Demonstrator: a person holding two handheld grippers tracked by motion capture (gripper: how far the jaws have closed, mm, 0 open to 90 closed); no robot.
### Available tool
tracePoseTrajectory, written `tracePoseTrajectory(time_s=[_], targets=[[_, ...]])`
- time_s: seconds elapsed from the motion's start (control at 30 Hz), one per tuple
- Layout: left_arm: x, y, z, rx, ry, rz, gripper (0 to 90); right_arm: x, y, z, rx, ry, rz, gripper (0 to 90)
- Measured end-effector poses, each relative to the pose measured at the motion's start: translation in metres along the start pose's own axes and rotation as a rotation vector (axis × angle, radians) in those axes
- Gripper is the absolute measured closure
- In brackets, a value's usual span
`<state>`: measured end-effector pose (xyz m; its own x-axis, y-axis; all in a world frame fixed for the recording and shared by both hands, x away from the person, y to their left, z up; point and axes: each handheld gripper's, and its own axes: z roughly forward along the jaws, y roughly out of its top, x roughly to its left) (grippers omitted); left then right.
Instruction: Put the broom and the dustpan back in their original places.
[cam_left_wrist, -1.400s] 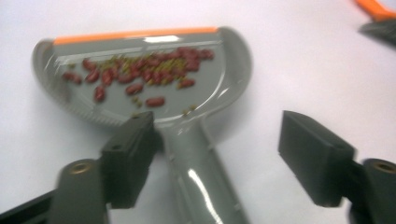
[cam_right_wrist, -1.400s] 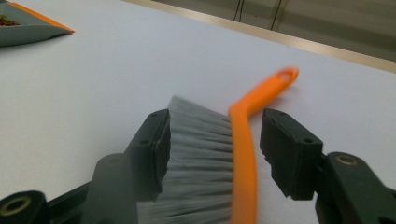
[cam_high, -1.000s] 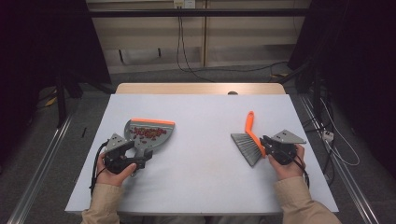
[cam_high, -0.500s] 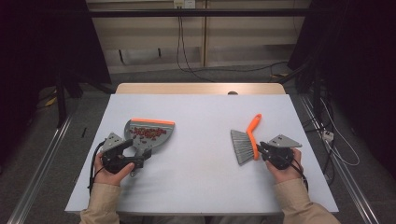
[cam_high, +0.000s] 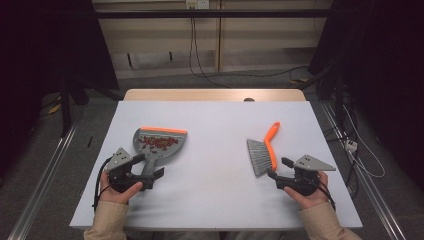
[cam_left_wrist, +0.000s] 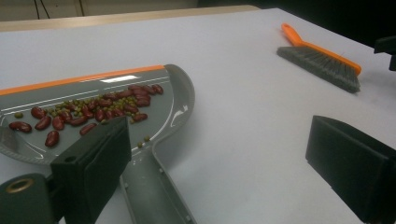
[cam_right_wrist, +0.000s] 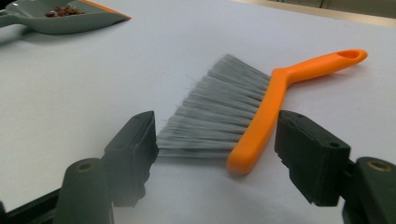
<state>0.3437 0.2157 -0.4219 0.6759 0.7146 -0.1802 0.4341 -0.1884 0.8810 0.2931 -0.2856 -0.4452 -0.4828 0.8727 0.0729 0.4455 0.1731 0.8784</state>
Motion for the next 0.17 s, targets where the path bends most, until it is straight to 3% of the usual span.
tracePoseTrajectory(time_s=[0.17], targets=[[0.0014,0.0002,0.0004,-0.007,-0.002,0.002,6.6,0.0021,-0.0022,-0.0006,0.004,0.010,-0.008,21.8]])
